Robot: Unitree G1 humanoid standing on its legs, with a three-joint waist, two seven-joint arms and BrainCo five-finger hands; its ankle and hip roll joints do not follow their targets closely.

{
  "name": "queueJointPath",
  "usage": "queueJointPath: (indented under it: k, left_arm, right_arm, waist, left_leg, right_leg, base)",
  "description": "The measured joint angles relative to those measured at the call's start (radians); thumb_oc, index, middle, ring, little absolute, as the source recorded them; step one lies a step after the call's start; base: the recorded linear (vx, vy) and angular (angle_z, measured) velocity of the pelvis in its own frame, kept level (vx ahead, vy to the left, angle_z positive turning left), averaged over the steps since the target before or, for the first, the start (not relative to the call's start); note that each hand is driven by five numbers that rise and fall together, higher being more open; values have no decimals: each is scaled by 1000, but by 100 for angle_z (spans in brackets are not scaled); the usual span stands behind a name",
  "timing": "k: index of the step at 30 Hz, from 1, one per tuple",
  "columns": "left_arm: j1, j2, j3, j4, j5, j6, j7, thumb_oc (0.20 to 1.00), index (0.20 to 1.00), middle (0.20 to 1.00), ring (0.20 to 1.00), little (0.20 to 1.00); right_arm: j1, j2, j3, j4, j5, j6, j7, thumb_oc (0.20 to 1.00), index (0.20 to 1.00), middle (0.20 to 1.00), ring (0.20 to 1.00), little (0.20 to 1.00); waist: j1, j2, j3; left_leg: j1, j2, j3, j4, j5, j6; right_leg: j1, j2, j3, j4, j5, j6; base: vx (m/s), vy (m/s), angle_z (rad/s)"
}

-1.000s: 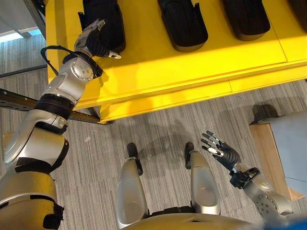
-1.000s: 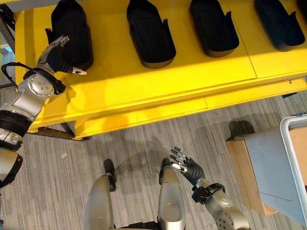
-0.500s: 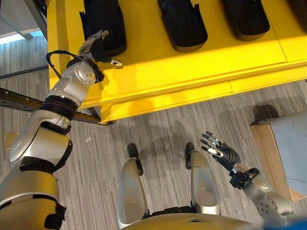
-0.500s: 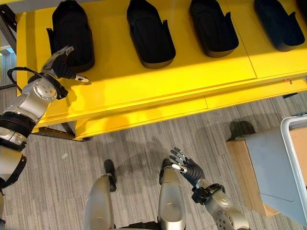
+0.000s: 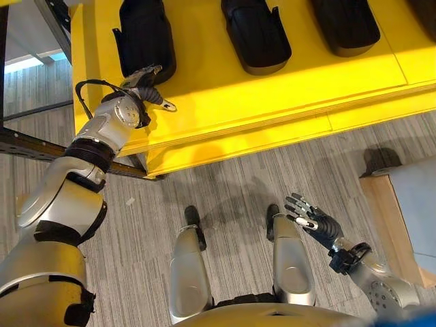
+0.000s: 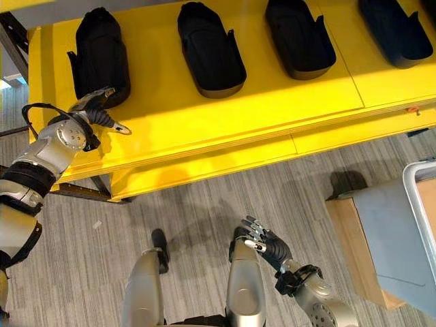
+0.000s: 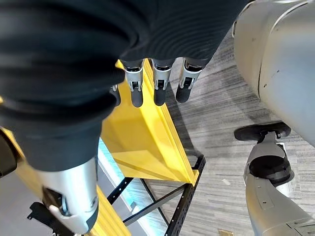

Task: Move parts from the plastic box to the shelf.

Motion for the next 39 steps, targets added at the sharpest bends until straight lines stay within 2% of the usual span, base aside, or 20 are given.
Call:
queueJointPath:
  k: [8, 39]
  left_arm:
    - [-28, -31, -17, 38, 5, 1, -7, 1000, 1000, 1000, 1000, 1000]
    - [-30, -31, -28, 38, 4, 2, -50, 1000, 1000, 1000, 1000, 1000]
  right_arm:
    - [0, 0, 0, 0, 0, 4, 3, 1000, 1000, 1000, 1000, 1000]
    - [-2, 0, 3, -28, 0, 15, 8, 1000, 1000, 1000, 1000, 1000]
  waist:
    - [0, 0, 0]
    - [2, 1, -1]
  left_leg:
    - [0, 0, -1, 3, -1, -1]
    - [15, -3, -10, 16, -2, 0]
  right_leg:
    - [0, 0, -1, 4, -2, -1]
    - [16, -3, -2, 28, -9, -4]
  base:
    - [0, 0, 0]
    - [0, 0, 0]
